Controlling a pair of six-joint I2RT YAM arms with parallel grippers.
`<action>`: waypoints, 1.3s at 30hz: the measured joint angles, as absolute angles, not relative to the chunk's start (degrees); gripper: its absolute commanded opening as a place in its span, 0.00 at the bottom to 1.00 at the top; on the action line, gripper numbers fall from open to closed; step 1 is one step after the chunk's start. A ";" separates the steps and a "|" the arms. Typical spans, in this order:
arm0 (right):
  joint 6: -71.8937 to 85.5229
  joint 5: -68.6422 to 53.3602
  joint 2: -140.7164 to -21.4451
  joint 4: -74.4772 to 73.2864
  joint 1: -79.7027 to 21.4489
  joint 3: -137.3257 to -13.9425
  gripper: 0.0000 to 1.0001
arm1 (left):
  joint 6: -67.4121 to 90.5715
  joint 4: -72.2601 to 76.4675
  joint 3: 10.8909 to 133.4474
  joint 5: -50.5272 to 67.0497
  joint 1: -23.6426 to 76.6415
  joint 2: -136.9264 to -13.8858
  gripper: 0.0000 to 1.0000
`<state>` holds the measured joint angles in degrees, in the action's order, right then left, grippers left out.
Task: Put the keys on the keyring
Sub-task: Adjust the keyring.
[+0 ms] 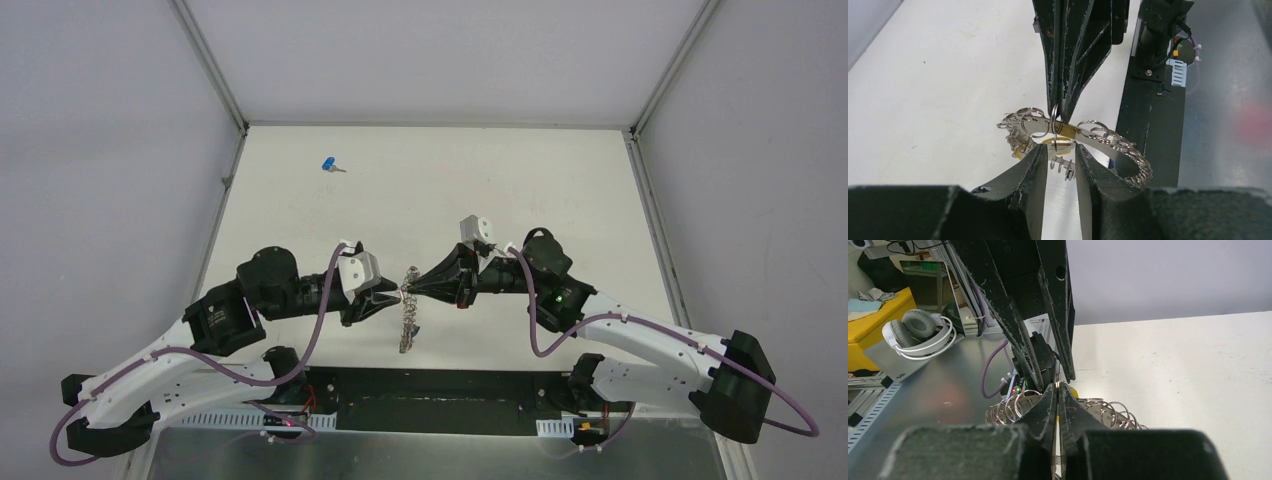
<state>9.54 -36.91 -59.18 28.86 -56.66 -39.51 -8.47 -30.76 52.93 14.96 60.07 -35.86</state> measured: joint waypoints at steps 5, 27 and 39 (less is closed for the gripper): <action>9.54 -36.93 -59.18 28.86 -56.66 -39.51 0.00 | -8.60 -29.02 52.93 15.00 60.07 -35.92 0.12; 9.56 -36.16 -59.20 27.00 -56.62 -39.44 0.00 | -9.63 -29.89 52.97 16.67 60.07 -40.88 0.00; 10.22 -35.07 -59.18 27.86 -56.62 -38.54 0.00 | -6.61 -28.16 51.03 16.29 60.07 -36.51 0.36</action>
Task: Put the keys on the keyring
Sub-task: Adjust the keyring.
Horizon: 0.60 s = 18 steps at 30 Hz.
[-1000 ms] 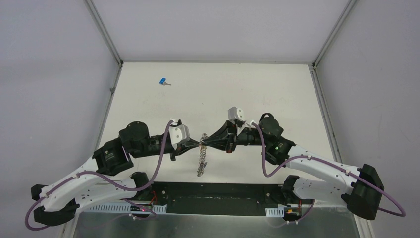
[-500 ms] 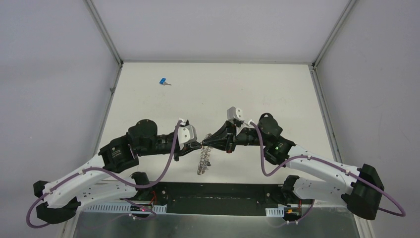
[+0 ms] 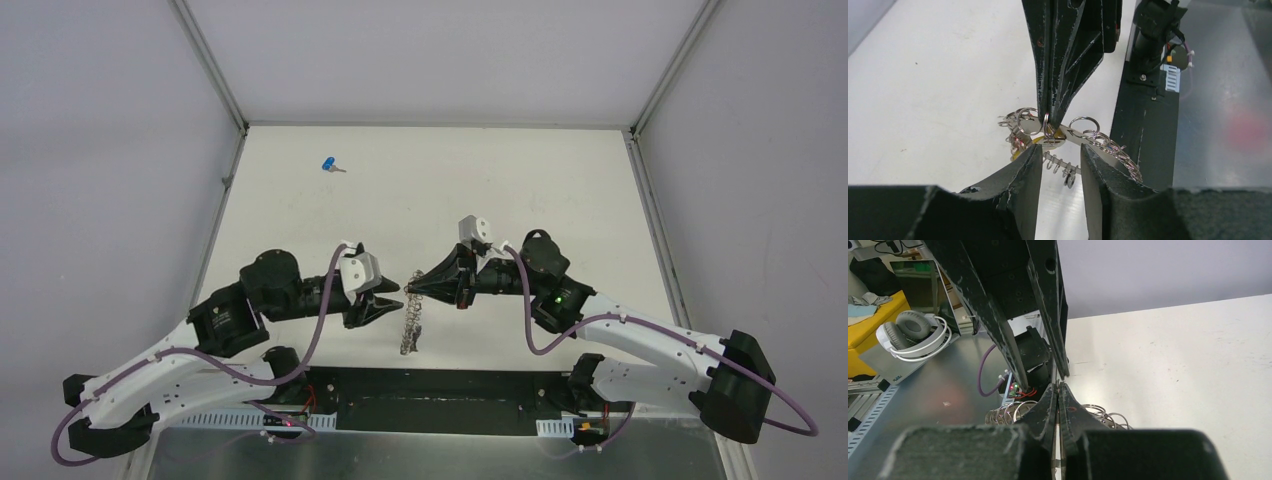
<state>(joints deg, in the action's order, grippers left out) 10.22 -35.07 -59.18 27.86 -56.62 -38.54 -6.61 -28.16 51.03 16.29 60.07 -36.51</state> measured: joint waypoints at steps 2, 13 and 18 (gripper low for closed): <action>10.24 -35.07 -59.18 27.99 -56.62 -38.54 0.00 | -6.44 -27.22 50.41 15.46 60.07 -34.63 0.36; 10.57 -35.16 -58.94 28.05 -56.62 -38.54 0.00 | -5.30 -23.75 49.71 14.02 60.07 -35.16 0.36; 10.68 -35.35 -58.74 27.99 -56.62 -38.54 0.00 | -5.15 -23.31 49.71 14.00 60.07 -37.71 0.23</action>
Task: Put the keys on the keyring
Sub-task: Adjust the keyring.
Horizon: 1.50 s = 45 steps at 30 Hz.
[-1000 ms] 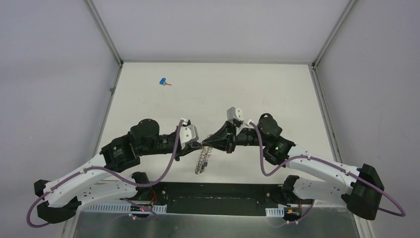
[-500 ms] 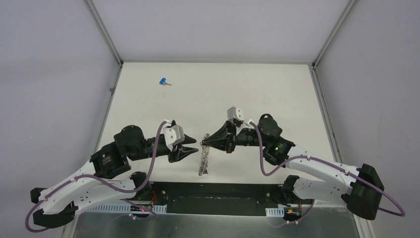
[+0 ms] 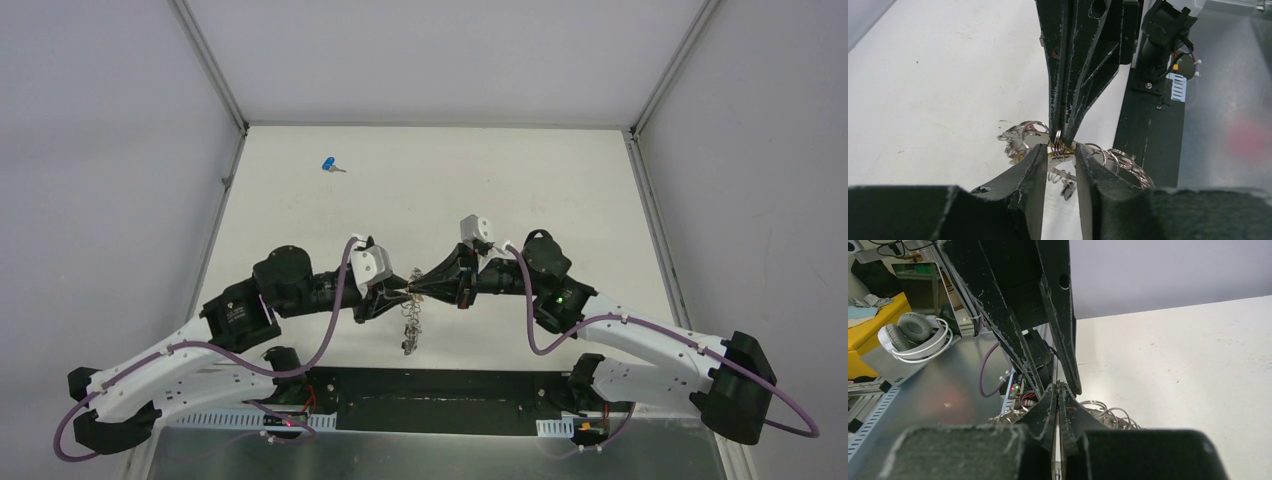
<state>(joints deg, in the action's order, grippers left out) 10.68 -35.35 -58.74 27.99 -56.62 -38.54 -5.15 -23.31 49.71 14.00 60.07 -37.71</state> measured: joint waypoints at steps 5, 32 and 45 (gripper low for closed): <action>10.74 -35.35 -58.65 28.10 -56.60 -38.54 0.00 | -4.82 -23.03 49.71 14.02 60.40 -37.80 0.03; 8.54 -33.61 -53.60 25.80 -56.55 -38.48 0.50 | -3.20 -38.33 59.51 8.08 60.40 -43.99 0.00; 4.78 -36.99 -59.05 19.49 -56.53 -39.77 0.43 | -5.82 -58.78 79.07 10.57 60.40 -58.70 0.00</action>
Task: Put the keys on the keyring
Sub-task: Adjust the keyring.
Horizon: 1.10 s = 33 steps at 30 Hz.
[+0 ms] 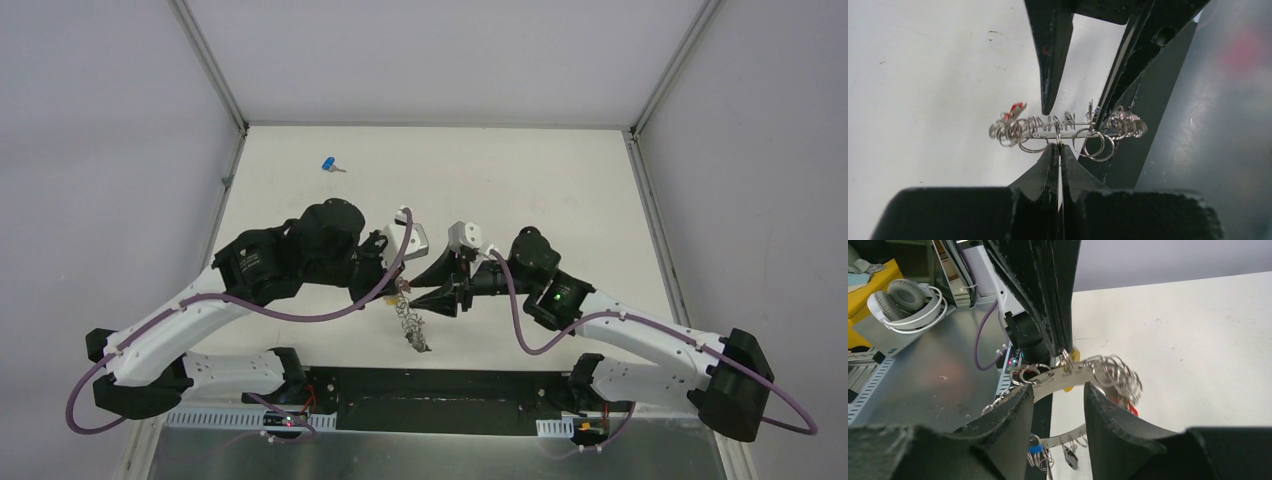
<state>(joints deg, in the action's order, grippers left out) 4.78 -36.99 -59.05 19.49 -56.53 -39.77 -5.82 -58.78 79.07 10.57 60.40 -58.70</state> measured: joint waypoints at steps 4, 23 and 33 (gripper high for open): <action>4.54 -38.70 -61.36 19.42 -56.51 -41.12 0.43 | -6.66 -62.24 82.04 12.78 60.40 -61.89 0.00; 6.33 -41.67 -65.89 22.50 -56.51 -42.87 0.00 | -7.11 -65.87 82.78 15.38 60.40 -63.53 0.00; 8.62 -42.83 -66.52 24.40 -56.51 -42.83 0.00 | -7.03 -65.47 81.95 14.85 60.34 -62.02 0.25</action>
<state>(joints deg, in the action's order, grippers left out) 8.62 -42.83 -66.52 24.40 -56.51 -42.83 -7.03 -65.47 81.95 14.85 60.34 -62.02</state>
